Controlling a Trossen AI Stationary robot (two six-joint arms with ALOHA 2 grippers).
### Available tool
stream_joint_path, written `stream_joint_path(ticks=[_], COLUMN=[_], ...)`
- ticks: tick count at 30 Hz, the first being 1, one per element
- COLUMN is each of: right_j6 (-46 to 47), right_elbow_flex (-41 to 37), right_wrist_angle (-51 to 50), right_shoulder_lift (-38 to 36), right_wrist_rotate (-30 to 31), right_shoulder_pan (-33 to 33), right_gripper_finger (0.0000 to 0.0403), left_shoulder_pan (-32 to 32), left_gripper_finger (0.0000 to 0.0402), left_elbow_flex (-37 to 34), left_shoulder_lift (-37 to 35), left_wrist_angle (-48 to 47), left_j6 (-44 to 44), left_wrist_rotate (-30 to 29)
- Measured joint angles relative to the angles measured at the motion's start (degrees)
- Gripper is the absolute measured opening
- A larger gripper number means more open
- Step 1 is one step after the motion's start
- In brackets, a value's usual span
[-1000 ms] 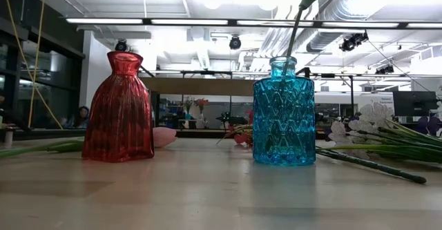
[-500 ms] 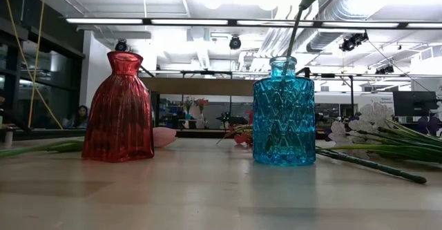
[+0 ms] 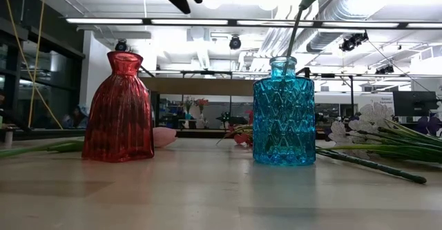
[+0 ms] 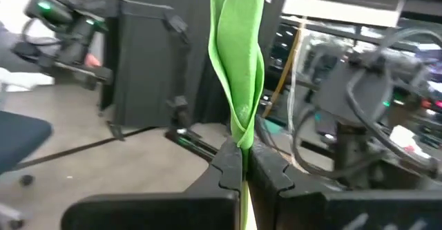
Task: Pick and place flowers into a vace then onto a shelf
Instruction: Put the orange flower into the blue vase
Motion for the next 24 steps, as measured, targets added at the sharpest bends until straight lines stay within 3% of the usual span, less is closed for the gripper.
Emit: stream_joint_path(ticks=[6,24], right_j6=[0.0,2.7], right_elbow_flex=[0.0,0.0], right_wrist_angle=[-4.6,1.6], right_shoulder_lift=[0.0,9.4], right_wrist_rotate=[6.1,7.8], right_shoulder_pan=[0.0,2.5], right_gripper_finger=[0.0000,0.0000], left_shoulder_pan=[0.0,0.0], left_gripper_finger=[0.0172,0.0172], left_elbow_flex=[0.0,0.0], left_shoulder_lift=[0.0,0.0], left_wrist_angle=[-0.2,-3.1], left_j6=[0.0,0.0], left_wrist_rotate=[-0.1,2.1])
